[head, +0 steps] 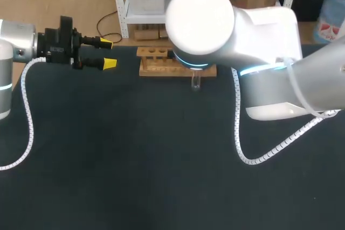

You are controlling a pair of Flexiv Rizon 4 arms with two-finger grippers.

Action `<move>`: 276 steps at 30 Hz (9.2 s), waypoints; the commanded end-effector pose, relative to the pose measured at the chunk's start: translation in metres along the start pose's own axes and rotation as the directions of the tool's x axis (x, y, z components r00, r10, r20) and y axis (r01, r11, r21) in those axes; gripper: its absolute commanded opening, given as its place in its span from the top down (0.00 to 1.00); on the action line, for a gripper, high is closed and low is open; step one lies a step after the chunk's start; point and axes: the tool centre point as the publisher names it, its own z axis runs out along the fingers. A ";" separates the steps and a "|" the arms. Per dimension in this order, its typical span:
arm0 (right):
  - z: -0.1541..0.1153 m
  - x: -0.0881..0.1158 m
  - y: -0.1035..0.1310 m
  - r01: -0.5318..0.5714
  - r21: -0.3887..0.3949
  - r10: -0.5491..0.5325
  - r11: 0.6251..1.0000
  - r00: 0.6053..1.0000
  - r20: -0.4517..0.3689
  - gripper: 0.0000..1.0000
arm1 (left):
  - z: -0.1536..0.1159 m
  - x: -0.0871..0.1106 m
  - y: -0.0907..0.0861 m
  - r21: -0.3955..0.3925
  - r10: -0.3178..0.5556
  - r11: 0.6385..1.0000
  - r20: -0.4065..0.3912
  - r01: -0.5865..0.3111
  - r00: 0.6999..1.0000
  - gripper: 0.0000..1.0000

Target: Grasp the test tube, adjust it, and insert it.

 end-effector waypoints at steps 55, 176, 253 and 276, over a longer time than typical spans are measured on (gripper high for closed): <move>0.104 -0.014 0.010 0.044 -0.020 -0.046 0.999 0.997 -0.070 1.00 | 0.000 0.001 0.000 -0.002 0.002 1.000 0.002 -0.002 1.000 0.00; -0.005 0.003 -0.009 0.002 -0.017 -0.003 1.000 0.999 -0.044 1.00 | 0.000 0.001 0.000 -0.002 0.002 1.000 0.002 -0.002 1.000 0.00; 0.037 -0.133 0.000 -0.087 -0.033 0.079 0.996 0.599 0.797 1.00 | 0.000 0.001 0.000 -0.002 0.002 1.000 0.002 -0.002 1.000 0.00; 0.064 -0.138 0.007 -0.048 -0.050 0.069 0.998 0.584 0.809 1.00 | 0.000 0.001 0.000 -0.002 0.002 1.000 0.002 -0.002 1.000 0.00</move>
